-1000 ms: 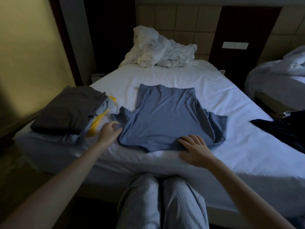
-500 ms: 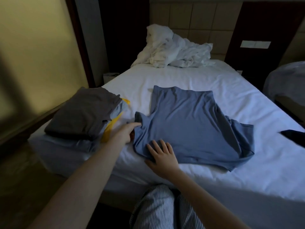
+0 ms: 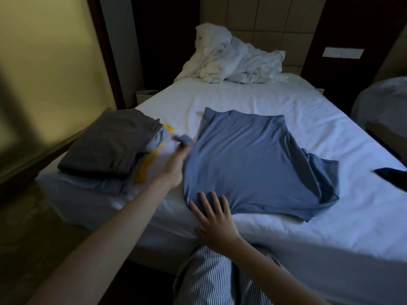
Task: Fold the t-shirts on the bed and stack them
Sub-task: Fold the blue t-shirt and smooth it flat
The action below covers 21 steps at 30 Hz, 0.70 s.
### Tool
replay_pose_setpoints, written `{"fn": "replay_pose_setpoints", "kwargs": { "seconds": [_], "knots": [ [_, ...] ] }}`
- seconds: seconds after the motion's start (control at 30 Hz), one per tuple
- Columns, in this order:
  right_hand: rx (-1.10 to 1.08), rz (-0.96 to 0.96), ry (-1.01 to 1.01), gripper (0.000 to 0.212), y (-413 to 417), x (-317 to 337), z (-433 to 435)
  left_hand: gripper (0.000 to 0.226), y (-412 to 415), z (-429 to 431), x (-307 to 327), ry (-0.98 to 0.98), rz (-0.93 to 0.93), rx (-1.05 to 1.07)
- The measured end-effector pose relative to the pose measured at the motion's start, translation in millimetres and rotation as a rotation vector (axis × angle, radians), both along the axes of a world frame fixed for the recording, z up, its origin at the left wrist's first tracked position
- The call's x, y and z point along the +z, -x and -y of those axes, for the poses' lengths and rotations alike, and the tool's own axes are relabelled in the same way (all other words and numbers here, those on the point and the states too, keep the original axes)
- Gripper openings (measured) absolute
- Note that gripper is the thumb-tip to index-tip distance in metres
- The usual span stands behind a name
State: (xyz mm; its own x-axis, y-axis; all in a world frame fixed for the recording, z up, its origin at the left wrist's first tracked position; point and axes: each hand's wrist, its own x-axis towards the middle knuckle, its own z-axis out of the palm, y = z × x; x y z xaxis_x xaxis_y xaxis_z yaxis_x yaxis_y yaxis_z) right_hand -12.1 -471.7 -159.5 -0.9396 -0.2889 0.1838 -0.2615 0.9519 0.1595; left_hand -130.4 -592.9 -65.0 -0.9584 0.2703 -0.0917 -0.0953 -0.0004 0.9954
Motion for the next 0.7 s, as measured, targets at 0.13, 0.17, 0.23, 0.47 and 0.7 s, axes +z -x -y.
{"fn": "replay_pose_setpoints", "kwargs": {
  "seconds": [0.13, 0.17, 0.23, 0.47, 0.7],
  "knots": [
    [-0.014, 0.034, 0.023, 0.095, -6.1, -3.4, 4.7, 0.026, -0.6, -28.9, -6.0, 0.382, -0.378, -0.433],
    [-0.018, 0.041, 0.027, 0.096, -6.9, -3.3, 4.6, 0.025, 3.4, -30.9, -4.9, 0.424, -0.452, -0.379],
    [-0.021, 0.033, 0.032, 0.096, -7.4, -4.8, 4.0, 0.025, 11.5, -36.6, -13.2, 0.525, -0.597, -0.244],
    [0.014, -0.058, 0.033, 0.092, -6.6, -8.9, 1.7, 0.052, 14.0, -57.6, -57.0, 1.252, -0.633, -0.430],
    [0.040, -0.058, -0.001, 0.098, -6.5, -10.9, -1.0, 0.049, 45.0, -84.1, -25.9, 1.252, -0.490, -0.426]
  ]
}}
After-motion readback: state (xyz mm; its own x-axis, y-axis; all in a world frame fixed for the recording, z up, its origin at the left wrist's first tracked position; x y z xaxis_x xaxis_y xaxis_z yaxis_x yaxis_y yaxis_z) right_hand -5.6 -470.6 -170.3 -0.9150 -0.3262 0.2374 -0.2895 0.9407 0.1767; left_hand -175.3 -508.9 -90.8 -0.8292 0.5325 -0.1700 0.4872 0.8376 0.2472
